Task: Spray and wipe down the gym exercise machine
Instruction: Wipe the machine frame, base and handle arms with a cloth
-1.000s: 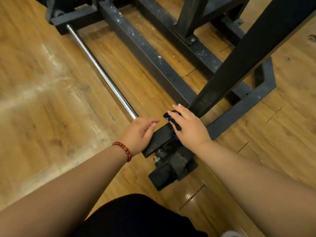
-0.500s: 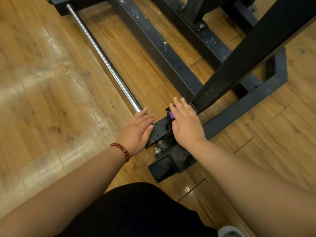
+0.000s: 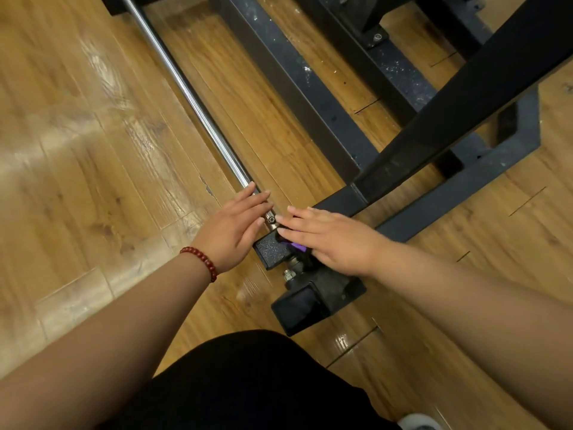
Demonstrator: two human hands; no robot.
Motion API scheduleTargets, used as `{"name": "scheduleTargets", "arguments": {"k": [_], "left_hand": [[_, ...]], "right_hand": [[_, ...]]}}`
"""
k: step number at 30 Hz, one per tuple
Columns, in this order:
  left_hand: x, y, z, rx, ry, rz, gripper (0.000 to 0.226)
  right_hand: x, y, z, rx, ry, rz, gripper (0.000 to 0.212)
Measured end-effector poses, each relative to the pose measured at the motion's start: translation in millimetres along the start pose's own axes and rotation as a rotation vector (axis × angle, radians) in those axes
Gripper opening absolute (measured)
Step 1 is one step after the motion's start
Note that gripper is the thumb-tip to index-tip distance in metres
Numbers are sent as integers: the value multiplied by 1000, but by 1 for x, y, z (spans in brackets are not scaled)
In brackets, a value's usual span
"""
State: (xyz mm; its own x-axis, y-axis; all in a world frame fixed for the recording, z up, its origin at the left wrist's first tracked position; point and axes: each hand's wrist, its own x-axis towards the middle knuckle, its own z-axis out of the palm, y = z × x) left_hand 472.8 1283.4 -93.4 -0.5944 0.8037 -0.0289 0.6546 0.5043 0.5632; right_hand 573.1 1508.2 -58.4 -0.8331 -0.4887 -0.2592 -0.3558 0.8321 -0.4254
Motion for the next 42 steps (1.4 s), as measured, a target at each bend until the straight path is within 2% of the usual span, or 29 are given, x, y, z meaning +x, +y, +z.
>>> {"name": "scheduleTargets", "arguments": {"k": [3,7,8,10,13,15,17,19,23,26,29,32,34,36,39,41,42], "left_hand": [[1,-3,-2,-11,-4,10,52],[1,-2,0,-85,9,-35,54],[0,-1,0,-104,18,-41,54],[1,-1,0,-116,20,-35,54],[2,-4,-4,-26,30,24,52],[6,-8,-9,35,53,11,51],[10,-15,-14,46,56,-60,52],[12,-21,-17,40,56,-79,52],[13,-27,-16,-9,51,-58,54],[12,-28,-14,15,66,-30,50],[13,-28,-13,39,69,-27,48],[14,-26,-11,49,85,-53,46],[14,-24,-9,46,104,-56,46],[14,-24,-7,40,118,-49,42],[15,-23,-6,38,139,-45,37],[14,-24,-7,41,140,-42,37],[14,-24,-7,37,135,-44,37]], "right_hand": [[-9,30,-10,-68,8,-1,65],[2,3,0,35,101,305,61],[7,-9,4,78,73,281,61],[14,-21,5,91,-37,113,61],[14,-7,-11,-50,-147,-58,62],[15,9,-20,-121,-95,-10,60],[17,8,-21,-83,16,143,56],[23,-9,-11,-45,39,181,55],[36,-24,-2,-5,-132,-126,54],[37,-7,-17,-140,-186,-225,57],[23,12,-25,-150,-147,-79,58],[12,15,-16,-7,47,156,54],[16,9,-7,50,115,210,52],[22,3,-4,56,56,149,54],[27,-2,-8,-34,-106,-101,58],[25,3,-8,-154,-119,-260,58],[24,9,-9,-207,-104,-280,59]]}}
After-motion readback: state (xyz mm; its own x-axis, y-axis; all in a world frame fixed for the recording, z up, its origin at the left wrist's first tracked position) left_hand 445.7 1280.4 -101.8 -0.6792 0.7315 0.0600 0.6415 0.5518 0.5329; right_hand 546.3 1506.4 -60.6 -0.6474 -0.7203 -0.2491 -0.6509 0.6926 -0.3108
